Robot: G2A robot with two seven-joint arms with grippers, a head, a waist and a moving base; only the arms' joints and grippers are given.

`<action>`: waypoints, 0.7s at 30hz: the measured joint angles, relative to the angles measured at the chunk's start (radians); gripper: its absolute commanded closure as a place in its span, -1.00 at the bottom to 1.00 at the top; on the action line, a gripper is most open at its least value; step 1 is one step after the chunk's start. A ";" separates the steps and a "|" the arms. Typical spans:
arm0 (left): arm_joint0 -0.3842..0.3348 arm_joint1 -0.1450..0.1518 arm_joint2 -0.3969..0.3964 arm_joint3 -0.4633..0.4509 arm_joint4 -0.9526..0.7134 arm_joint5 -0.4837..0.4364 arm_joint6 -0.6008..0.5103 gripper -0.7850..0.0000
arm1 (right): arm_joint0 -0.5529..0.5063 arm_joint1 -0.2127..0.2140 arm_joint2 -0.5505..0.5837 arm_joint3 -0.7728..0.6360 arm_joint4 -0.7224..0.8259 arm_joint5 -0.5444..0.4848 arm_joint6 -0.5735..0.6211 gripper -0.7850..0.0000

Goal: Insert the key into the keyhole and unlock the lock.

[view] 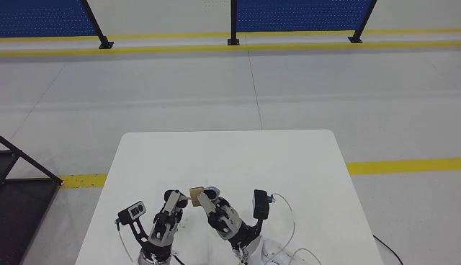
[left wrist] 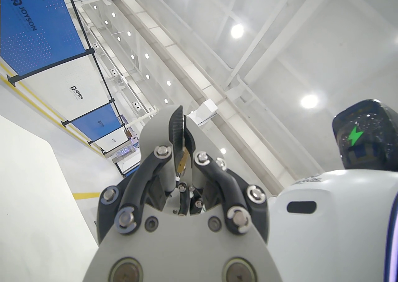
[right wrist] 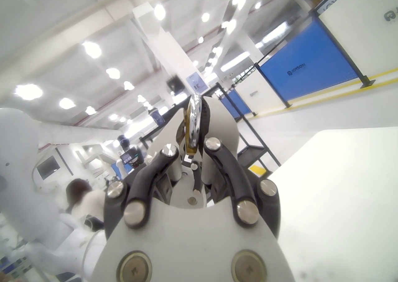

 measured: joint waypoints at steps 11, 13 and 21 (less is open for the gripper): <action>-0.015 -0.030 -0.025 -0.013 0.227 0.000 0.214 1.00 | -0.015 0.004 0.013 -0.017 0.018 -0.014 -0.060 1.00; -0.016 -0.033 -0.023 -0.013 0.274 0.000 0.261 1.00 | -0.018 0.006 0.016 -0.021 0.016 -0.016 -0.053 1.00; -0.016 -0.033 -0.023 -0.012 0.268 0.000 0.255 1.00 | -0.019 0.006 0.017 -0.022 0.014 -0.017 -0.050 1.00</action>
